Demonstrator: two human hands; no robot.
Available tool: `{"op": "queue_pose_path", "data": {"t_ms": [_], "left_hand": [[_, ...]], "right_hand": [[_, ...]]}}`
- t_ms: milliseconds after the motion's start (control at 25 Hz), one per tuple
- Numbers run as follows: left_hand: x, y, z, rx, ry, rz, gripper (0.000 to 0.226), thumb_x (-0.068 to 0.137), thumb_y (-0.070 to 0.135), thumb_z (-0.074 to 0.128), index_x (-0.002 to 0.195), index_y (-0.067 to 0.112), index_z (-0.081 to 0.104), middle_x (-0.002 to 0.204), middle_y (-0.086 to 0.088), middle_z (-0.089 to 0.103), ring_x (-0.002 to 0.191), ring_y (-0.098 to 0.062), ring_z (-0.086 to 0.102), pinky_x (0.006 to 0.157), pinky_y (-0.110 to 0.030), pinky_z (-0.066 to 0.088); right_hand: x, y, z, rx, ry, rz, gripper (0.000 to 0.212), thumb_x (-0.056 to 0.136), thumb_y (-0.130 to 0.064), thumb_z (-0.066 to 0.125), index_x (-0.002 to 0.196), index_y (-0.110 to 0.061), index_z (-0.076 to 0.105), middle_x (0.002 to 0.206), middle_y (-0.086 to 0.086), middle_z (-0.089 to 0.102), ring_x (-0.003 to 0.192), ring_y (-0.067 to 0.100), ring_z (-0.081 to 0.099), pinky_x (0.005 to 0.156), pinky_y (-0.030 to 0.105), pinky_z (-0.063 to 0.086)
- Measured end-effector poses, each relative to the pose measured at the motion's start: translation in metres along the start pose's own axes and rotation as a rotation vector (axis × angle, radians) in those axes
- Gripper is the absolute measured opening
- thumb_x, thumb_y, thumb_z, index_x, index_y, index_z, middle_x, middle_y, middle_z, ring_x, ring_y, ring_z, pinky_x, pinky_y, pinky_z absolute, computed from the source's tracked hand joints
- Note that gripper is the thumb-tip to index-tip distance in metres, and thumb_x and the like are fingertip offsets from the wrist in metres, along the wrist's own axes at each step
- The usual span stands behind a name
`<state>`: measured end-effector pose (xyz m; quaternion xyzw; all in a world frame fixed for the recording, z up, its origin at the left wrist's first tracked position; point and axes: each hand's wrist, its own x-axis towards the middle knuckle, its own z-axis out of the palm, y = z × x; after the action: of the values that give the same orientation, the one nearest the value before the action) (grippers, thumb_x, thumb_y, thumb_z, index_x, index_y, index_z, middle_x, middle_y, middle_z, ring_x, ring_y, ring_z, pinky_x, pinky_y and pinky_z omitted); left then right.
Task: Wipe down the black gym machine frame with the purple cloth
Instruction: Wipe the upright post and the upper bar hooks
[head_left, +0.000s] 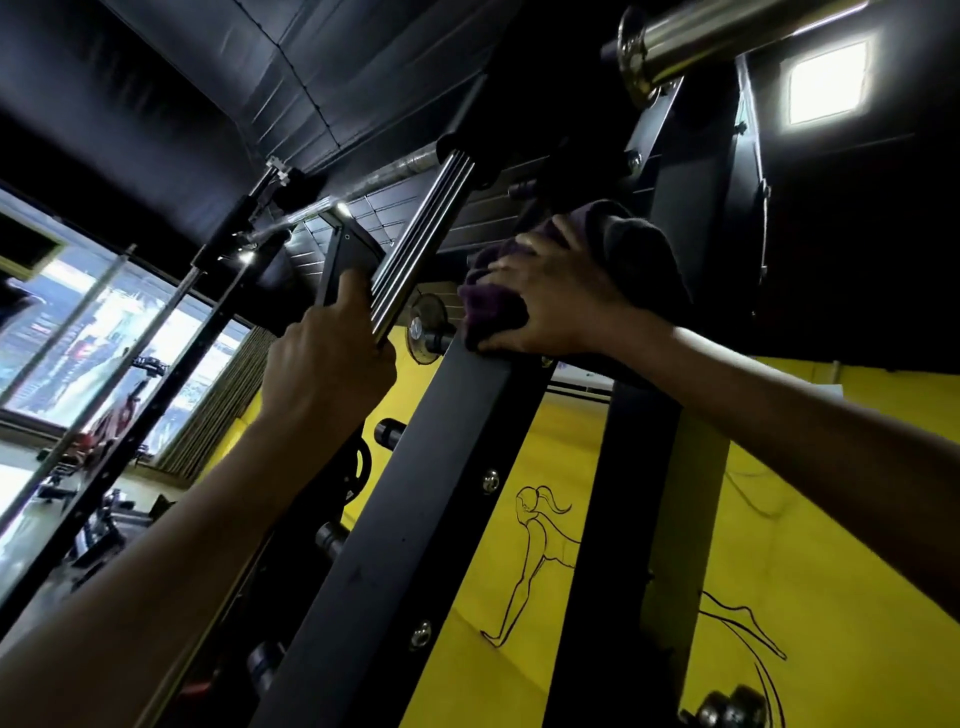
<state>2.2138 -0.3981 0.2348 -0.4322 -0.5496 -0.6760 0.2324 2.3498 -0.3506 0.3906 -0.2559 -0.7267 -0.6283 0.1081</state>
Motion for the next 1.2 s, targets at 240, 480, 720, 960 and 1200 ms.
{"op": "queue_pose_path", "data": {"t_ms": [240, 480, 720, 960, 1200], "left_hand": [[-0.014, -0.013, 0.004, 0.011, 0.015, 0.037, 0.026, 0.091, 0.011, 0.054, 0.102, 0.012, 0.031, 0.06, 0.0, 0.037, 0.069, -0.04, 0.055, 0.06, -0.036, 0.033], [-0.029, -0.024, 0.004, -0.006, 0.025, 0.077, 0.033, 0.09, 0.014, 0.057, 0.114, 0.007, 0.036, 0.073, -0.021, 0.06, 0.071, -0.044, 0.062, 0.064, -0.043, 0.046], [-0.038, -0.033, 0.002, -0.056, -0.008, 0.045, 0.041, 0.088, 0.012, 0.058, 0.121, 0.007, 0.036, 0.078, -0.022, 0.062, 0.066, -0.041, 0.061, 0.062, -0.043, 0.047], [-0.045, -0.039, 0.001, -0.105, -0.047, 0.009, 0.031, 0.089, 0.014, 0.059, 0.101, 0.014, 0.03, 0.064, -0.005, 0.047, 0.057, -0.032, 0.053, 0.052, -0.031, 0.033], [-0.054, -0.043, 0.001, -0.134, -0.061, -0.05, 0.03, 0.089, 0.015, 0.061, 0.093, 0.014, 0.031, 0.062, 0.001, 0.043, 0.049, -0.019, 0.04, 0.044, -0.025, 0.027]], "right_hand": [[0.017, 0.05, -0.011, -0.029, 0.053, 0.256, 0.069, 0.085, -0.063, 0.049, 0.143, -0.028, 0.038, 0.151, -0.004, 0.034, 0.142, 0.022, 0.018, 0.115, 0.053, 0.006], [0.031, -0.02, 0.004, -0.035, -0.104, 0.142, 0.07, 0.086, -0.073, 0.032, 0.139, -0.029, 0.045, 0.149, 0.002, 0.038, 0.14, 0.03, 0.019, 0.112, 0.049, 0.0], [-0.013, -0.005, -0.007, 0.085, -0.157, -0.303, 0.079, 0.071, -0.069, 0.029, 0.139, -0.032, 0.044, 0.146, -0.004, 0.041, 0.139, 0.019, 0.026, 0.114, 0.037, -0.002], [0.003, 0.048, -0.025, 0.127, -0.097, 0.048, 0.075, 0.071, -0.066, 0.039, 0.138, -0.031, 0.046, 0.145, 0.006, 0.042, 0.138, 0.018, 0.028, 0.113, 0.045, 0.006], [0.027, -0.041, -0.002, -0.05, -0.141, -0.011, 0.044, 0.088, -0.047, 0.05, 0.126, -0.027, 0.057, 0.127, 0.014, 0.055, 0.125, 0.03, 0.041, 0.11, 0.043, 0.017]]}}
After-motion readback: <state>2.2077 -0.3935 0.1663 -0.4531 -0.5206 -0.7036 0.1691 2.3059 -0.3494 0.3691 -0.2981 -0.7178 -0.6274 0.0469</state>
